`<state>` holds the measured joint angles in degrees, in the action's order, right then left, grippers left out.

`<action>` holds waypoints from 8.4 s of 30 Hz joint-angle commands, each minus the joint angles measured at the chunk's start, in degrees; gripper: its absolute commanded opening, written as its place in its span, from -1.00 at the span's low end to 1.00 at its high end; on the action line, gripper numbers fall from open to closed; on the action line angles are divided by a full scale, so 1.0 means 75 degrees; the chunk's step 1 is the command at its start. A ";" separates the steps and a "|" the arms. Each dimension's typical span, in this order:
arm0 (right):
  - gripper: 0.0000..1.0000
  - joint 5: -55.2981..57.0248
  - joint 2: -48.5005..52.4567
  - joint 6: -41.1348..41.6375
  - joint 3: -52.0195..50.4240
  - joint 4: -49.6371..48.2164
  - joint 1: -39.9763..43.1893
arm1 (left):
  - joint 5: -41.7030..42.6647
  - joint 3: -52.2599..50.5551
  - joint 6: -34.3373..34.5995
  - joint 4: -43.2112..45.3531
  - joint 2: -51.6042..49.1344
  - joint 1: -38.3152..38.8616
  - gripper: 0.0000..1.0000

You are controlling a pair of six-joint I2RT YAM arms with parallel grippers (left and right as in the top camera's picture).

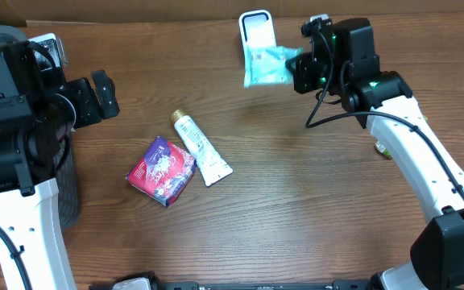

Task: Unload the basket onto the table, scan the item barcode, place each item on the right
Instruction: 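Lift the wipes pack and hold it against the white scanner, then carry the wipes pack right and release it beside the carton, then move the right gripper to the white lotion tube and grasp it, then lift the lotion tube and hold it against the white scanner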

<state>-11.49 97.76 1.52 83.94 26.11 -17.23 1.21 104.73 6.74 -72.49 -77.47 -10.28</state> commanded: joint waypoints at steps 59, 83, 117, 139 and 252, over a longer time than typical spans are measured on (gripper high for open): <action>-0.93 0.4680 0.4290 -1.2333 0.0017 -0.8845 -0.1393 | -0.0073 0.0102 0.0015 0.0009 -0.0017 -0.0026 0.99; -0.93 0.5872 0.1428 -0.7694 0.0017 -0.5610 -0.1731 | -0.0073 0.0102 0.0015 0.0009 -0.0017 -0.0026 0.99; -0.54 0.1451 0.0545 0.4602 -0.1556 0.1597 0.4232 | -0.0073 0.0102 0.0015 0.0009 -0.0017 -0.0026 0.99; 0.77 -0.1682 -0.0632 0.1953 0.0032 0.2999 0.2340 | -0.0073 0.0102 0.0015 0.0009 -0.0017 -0.0026 0.99; -0.93 0.6441 0.2579 -0.7542 0.0254 -0.6577 -0.1343 | -0.0073 0.0102 0.0015 0.0009 -0.0017 -0.0026 0.99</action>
<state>28.47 114.28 -39.24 84.95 -18.13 -27.40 0.99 104.73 6.74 -72.49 -77.47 -10.28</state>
